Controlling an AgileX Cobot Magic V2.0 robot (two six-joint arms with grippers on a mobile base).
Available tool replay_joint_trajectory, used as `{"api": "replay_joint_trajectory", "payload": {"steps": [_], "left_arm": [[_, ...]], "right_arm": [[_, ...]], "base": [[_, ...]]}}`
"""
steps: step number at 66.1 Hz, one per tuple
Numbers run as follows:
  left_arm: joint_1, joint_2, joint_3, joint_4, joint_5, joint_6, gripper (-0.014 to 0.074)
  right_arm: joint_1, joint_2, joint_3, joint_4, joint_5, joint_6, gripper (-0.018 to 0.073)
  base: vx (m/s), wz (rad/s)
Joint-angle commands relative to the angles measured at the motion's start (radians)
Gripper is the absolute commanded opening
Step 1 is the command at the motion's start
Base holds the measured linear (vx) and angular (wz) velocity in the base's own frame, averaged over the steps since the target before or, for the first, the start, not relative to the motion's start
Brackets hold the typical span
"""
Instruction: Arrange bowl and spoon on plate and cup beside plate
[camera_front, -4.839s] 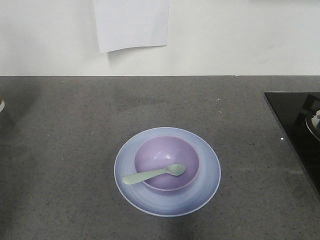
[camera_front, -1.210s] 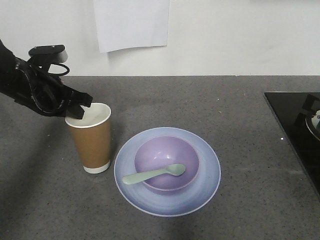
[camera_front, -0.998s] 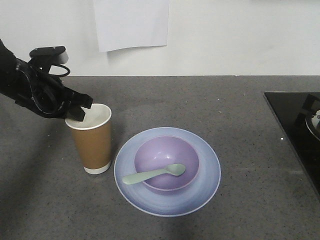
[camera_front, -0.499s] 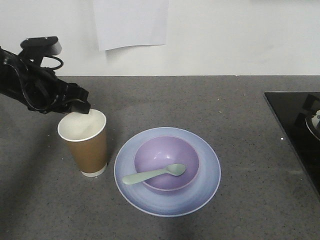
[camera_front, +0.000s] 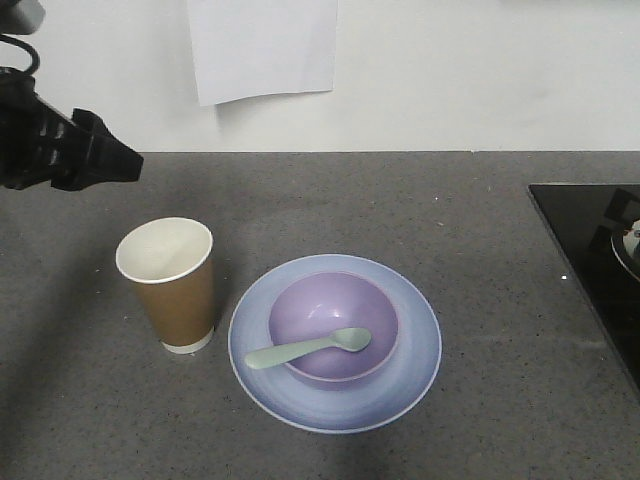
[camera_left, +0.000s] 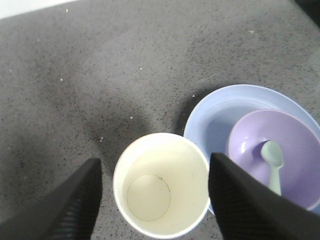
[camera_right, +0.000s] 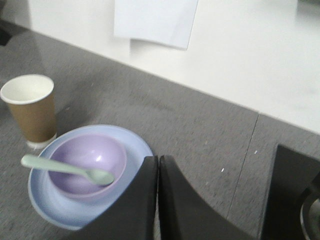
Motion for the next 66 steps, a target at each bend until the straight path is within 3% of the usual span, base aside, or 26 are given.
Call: {"api": "replay_joint_trajectory", "payload": {"steps": [1,8,22,38,56,66], "left_arm": [[-0.004,-0.078,-0.026,-0.025,-0.040,0.009,0.0403],[-0.004,-0.135,-0.026,-0.016,-0.069,0.011,0.0286],[-0.004,-0.220,-0.026,0.052,-0.122,0.011,-0.0006],[-0.004,-0.311,0.038,0.087,-0.186,0.011,-0.0007],[-0.004,-0.488,0.466,0.051,-0.408,0.007,-0.0007],[-0.004,-0.587,0.685,0.049,-0.508,0.007,-0.0007]], "right_arm": [[-0.004,0.004,-0.021,-0.043,-0.131,-0.001,-0.0005],[-0.004,0.013,-0.021,-0.104,-0.163,0.012,-0.0005],[-0.004,0.058,-0.021,-0.253,-0.170,0.147,-0.0005],[-0.004,0.088,-0.021,-0.327,-0.169,0.259,-0.0005],[-0.004,0.088,-0.013,-0.343,-0.137,0.260,-0.0005],[-0.004,0.058,0.132,-0.391,-0.247,0.295,-0.0005]], "base": [[0.00,0.00],[0.00,0.00],[0.00,0.00],[0.00,0.00],[0.00,0.00],[0.00,0.00]]}}
